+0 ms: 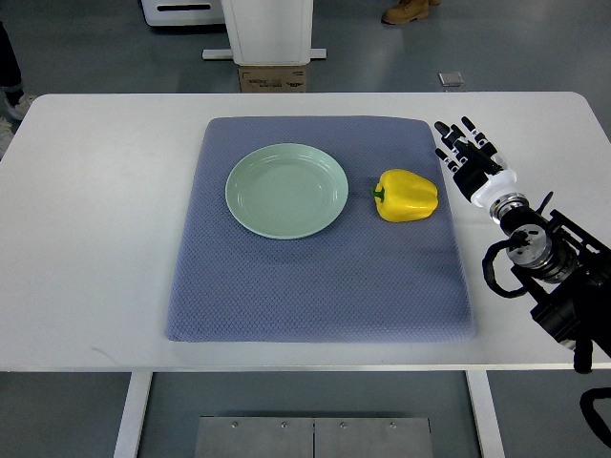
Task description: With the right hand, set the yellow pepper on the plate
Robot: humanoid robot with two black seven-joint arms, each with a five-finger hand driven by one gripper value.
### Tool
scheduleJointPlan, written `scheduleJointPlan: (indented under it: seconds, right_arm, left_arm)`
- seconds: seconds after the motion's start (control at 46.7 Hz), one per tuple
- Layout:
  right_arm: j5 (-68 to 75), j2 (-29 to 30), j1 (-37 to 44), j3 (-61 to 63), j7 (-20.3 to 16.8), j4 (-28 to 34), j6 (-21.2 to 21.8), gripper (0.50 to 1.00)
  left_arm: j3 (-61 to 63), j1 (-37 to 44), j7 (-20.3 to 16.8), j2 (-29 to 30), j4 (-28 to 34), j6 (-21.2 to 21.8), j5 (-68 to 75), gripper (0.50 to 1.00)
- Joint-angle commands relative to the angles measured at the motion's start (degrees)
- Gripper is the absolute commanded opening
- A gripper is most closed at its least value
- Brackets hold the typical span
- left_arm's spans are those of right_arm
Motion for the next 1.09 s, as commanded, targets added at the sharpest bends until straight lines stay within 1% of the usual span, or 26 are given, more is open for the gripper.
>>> scheduleJointPlan:
  seconds: [0.0,0.813,1.07]
  right_arm:
    - [0.0,0.0,0.0,0.0,0.0,-0.1,0.0,1.000]
    - [0.2,0.3,0.3,0.4,0.1,-0.8,-0.1,1.000]
    - [0.5,0.0,0.4,0.9,-0.4,-1.3,-1.0,1.000]
  left_arm:
    - [0.0,0.0,0.0,0.0,0.0,0.0,0.0,1.000]
    - [0.0,-0.2,0.1,0.0,0.0,0.0,0.1,1.000]
    - [0.0,-0.2,0.1,0.0,0.0,0.0,0.1,1.000]
